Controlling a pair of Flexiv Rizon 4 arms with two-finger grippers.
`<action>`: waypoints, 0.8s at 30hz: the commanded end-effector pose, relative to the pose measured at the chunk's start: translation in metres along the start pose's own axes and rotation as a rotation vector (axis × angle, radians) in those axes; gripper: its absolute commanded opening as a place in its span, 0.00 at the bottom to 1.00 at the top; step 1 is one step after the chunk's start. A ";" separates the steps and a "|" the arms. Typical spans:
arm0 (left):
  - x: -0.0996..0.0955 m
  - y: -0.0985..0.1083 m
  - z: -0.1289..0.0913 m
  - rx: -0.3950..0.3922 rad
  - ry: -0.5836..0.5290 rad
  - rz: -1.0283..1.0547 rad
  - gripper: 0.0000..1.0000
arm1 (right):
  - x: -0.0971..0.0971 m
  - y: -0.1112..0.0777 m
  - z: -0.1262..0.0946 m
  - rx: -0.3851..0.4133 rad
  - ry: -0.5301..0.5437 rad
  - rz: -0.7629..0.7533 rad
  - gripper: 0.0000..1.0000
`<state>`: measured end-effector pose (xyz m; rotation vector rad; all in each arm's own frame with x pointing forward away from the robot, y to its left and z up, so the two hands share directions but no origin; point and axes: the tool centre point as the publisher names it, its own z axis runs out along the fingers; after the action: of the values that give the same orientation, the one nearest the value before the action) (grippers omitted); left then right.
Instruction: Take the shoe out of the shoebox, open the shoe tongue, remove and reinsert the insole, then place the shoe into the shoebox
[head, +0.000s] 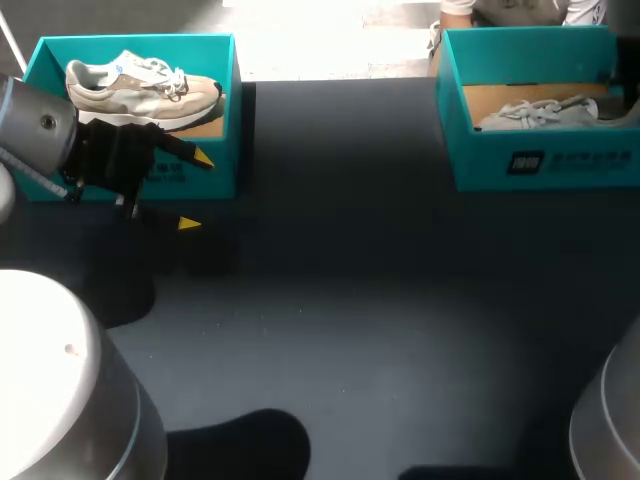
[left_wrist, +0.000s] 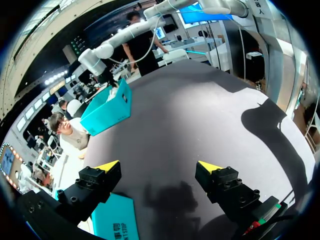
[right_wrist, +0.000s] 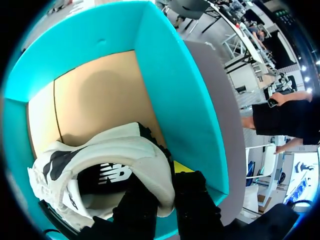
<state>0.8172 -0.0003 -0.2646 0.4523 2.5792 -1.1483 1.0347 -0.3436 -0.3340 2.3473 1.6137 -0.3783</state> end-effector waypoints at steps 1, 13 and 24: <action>0.001 -0.001 -0.001 -0.003 0.001 0.001 1.00 | 0.005 0.005 0.008 0.012 -0.005 0.009 0.00; 0.001 -0.001 -0.001 -0.003 0.001 0.001 1.00 | 0.007 0.006 0.017 0.010 0.001 -0.002 0.40; 0.001 -0.001 -0.001 -0.003 0.001 0.001 1.00 | -0.001 0.002 -0.004 -0.018 0.075 0.015 0.64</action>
<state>0.8172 -0.0002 -0.2647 0.4522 2.5793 -1.1483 1.0460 -0.3422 -0.3419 2.3936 1.6113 -0.3081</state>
